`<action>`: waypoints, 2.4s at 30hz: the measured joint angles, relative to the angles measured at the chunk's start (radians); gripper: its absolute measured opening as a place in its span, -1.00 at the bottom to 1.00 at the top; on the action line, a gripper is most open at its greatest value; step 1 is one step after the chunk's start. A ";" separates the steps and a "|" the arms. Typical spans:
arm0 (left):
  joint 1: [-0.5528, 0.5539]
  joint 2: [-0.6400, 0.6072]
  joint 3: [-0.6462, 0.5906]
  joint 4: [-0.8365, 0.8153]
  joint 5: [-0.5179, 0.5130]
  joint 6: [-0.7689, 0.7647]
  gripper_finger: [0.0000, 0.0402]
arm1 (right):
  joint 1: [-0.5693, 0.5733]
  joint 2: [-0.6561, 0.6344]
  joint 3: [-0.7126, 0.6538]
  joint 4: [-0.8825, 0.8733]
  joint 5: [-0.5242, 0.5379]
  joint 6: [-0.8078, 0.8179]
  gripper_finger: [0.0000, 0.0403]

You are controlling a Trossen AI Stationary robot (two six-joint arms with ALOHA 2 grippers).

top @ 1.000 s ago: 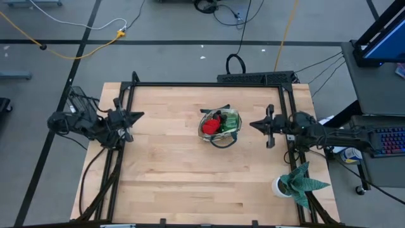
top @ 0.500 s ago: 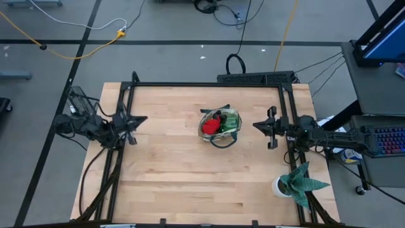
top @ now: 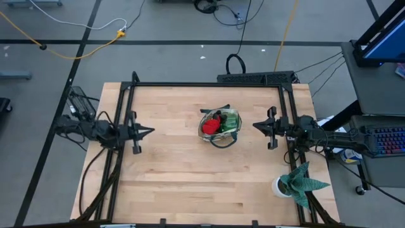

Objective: Pick & Place Garden tools in Gardening bag
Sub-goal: Return to Home Position

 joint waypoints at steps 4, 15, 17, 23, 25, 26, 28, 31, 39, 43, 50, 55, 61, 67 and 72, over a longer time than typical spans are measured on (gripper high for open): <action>0.000 0.000 -0.056 0.061 0.000 -0.007 -0.96 | 0.000 0.000 -0.001 0.000 0.000 0.000 -1.00; 0.001 0.001 -0.069 0.032 0.002 -0.032 -0.97 | 0.000 0.000 -0.002 -0.045 0.000 0.000 -1.00; 0.001 0.001 -0.068 0.025 0.009 -0.050 -0.98 | 0.000 0.001 -0.002 -0.052 0.000 0.000 -1.00; 0.001 0.001 -0.066 0.009 0.078 -0.057 -0.93 | 0.000 0.001 -0.002 -0.054 -0.003 0.000 -1.00; 0.001 0.001 -0.065 -0.003 0.080 -0.060 -0.96 | 0.000 0.000 -0.002 -0.076 -0.003 0.000 -1.00; 0.001 0.001 -0.065 -0.005 0.080 -0.064 -0.98 | 0.000 0.001 -0.002 -0.089 -0.003 0.000 -1.00; 0.001 0.001 -0.065 -0.006 0.081 -0.069 -0.98 | 0.000 0.000 -0.002 -0.115 -0.003 0.000 -1.00; 0.001 0.001 -0.065 -0.009 0.086 -0.068 -0.93 | 0.000 0.001 -0.002 -0.141 -0.004 0.000 -1.00; 0.001 0.001 -0.065 -0.009 0.088 -0.069 -0.96 | 0.000 0.001 -0.002 -0.196 -0.004 0.000 -0.98; 0.001 0.001 -0.067 0.008 0.088 -0.075 -0.98 | 0.000 0.001 -0.002 -0.229 -0.004 0.000 -0.98; 0.001 0.001 -0.068 0.018 0.088 -0.077 -0.85 | 0.000 0.001 -0.002 -0.234 -0.004 0.000 -0.98; 0.001 0.001 -0.068 0.020 0.088 -0.077 -0.85 | 0.000 0.001 -0.002 -0.233 -0.004 0.000 -0.98; 0.001 0.001 -0.068 0.021 0.088 -0.077 -0.85 | 0.000 0.001 -0.002 -0.233 -0.004 0.000 -0.98; 0.001 0.001 -0.068 0.022 0.088 -0.078 -0.85 | 0.000 0.001 -0.002 -0.233 -0.004 0.000 -0.98; 0.001 0.001 -0.068 0.022 0.088 -0.078 -0.85 | 0.000 0.001 -0.002 -0.233 -0.004 0.000 -0.98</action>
